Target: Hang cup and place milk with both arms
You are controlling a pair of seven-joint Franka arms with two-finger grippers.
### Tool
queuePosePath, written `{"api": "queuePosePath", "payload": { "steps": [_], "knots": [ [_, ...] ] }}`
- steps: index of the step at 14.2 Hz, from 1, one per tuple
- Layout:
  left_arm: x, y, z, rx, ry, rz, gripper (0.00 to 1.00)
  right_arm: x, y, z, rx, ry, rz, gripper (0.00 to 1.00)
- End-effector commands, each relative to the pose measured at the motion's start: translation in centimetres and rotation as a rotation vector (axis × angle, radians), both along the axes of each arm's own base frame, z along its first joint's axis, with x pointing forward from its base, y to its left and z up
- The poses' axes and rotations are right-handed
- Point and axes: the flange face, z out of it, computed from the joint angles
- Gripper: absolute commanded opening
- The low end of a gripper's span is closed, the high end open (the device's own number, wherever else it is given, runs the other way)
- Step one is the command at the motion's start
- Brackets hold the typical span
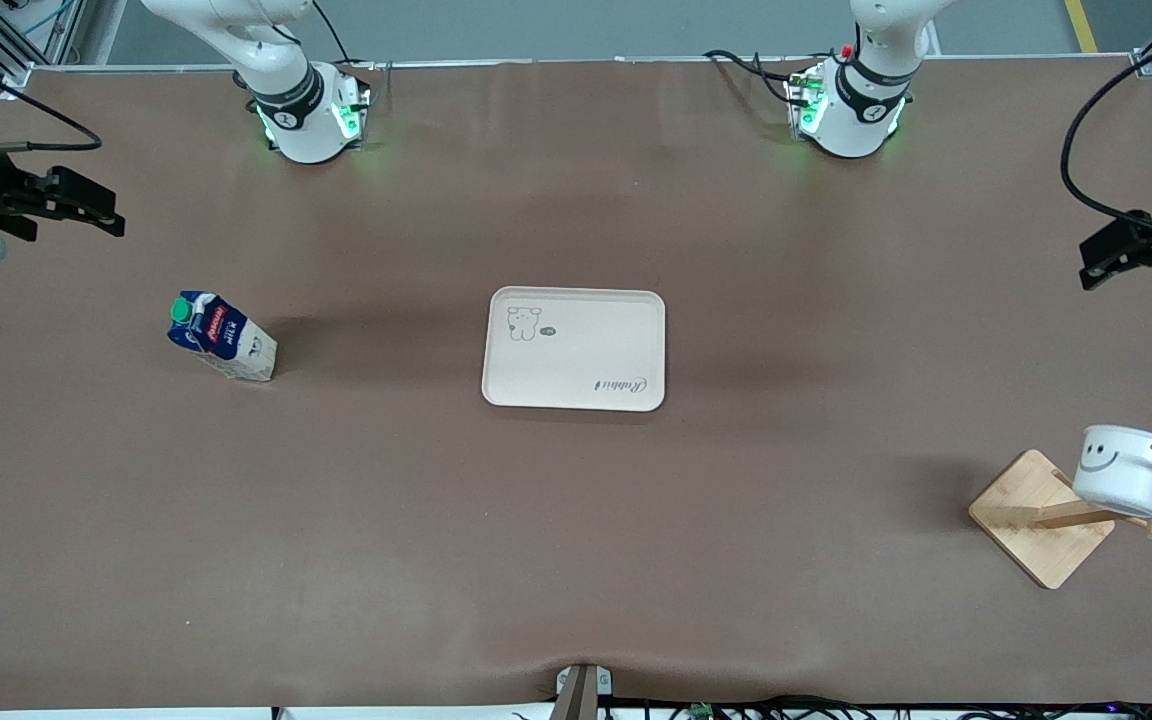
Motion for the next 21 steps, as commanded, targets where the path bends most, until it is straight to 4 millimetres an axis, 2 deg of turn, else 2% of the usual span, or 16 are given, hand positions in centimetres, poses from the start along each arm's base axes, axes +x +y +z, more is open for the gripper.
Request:
{"api": "queuePosePath", "payload": {
  "steps": [1,3,5,9,19,21],
  "knots": [
    [-2.7,0.6,0.6,-0.036,0.008,0.031,1.0,-0.9,-0.7,0.2,0.014,-0.001,-0.006,1.0],
    [-3.8,0.0,0.9,-0.033,0.009,0.025,1.0,-0.9,-0.8,0.0,0.017,0.003,0.0,1.0],
    [-4.0,-0.1,0.6,-0.071,0.017,0.023,1.0,-0.9,-0.8,0.0,0.016,0.003,-0.001,1.0],
    [-5.1,-0.7,-0.5,-0.072,-0.004,0.005,1.0,-1.0,-0.8,-0.1,0.017,0.009,0.001,1.0],
    [-4.9,-2.6,-0.9,-0.081,0.006,-0.021,1.0,-1.2,-0.8,-0.2,0.018,0.028,-0.002,1.0],
    [-5.0,-2.2,-0.6,-0.081,0.002,-0.02,1.0,-1.3,-1.1,-0.2,0.032,0.033,-0.01,1.0]
  ]
}}
